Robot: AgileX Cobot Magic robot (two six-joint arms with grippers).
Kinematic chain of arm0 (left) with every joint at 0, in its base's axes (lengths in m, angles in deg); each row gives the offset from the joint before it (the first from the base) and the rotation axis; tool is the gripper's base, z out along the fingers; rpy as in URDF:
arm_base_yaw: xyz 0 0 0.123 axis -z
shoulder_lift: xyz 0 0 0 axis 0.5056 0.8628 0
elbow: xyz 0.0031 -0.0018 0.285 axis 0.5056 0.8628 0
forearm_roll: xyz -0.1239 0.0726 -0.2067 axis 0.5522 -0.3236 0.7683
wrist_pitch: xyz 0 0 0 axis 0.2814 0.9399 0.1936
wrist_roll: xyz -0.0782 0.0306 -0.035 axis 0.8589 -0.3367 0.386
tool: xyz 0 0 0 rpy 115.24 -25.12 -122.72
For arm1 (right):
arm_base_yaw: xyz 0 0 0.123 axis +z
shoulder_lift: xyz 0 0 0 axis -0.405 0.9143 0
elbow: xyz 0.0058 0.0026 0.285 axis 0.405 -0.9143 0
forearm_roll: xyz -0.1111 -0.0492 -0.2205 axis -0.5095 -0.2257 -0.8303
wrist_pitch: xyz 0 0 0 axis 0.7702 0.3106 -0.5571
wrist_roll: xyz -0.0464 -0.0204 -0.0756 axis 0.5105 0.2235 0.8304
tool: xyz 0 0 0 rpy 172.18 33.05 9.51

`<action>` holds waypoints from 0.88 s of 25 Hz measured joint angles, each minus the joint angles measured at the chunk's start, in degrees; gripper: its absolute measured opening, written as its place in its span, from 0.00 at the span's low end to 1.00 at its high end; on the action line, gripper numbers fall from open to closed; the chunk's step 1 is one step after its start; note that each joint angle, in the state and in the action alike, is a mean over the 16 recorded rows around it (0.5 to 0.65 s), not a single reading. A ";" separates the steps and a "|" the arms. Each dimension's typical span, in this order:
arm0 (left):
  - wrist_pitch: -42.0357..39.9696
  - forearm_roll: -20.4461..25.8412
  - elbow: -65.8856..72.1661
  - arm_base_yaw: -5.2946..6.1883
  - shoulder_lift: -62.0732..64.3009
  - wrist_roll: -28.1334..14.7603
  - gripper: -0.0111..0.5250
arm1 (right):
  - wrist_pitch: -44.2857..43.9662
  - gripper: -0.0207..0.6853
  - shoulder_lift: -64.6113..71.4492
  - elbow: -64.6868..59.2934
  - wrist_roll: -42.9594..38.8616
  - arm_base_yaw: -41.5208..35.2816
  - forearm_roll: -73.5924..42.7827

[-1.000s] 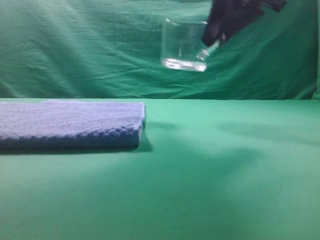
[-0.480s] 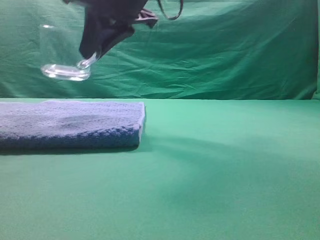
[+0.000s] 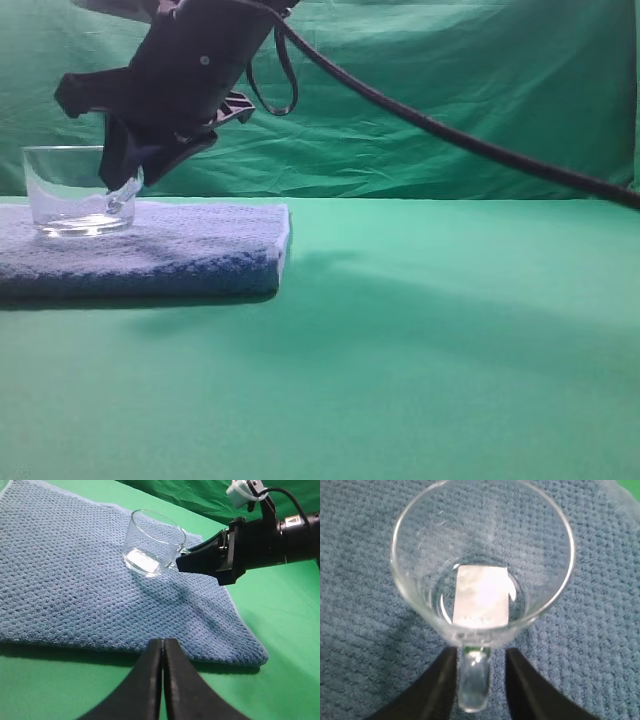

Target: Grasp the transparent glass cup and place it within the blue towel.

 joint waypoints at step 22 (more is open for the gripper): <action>0.00 0.00 0.00 0.00 0.00 0.00 0.02 | -24.99 0.03 -20.25 -0.06 -16.07 -7.88 -0.68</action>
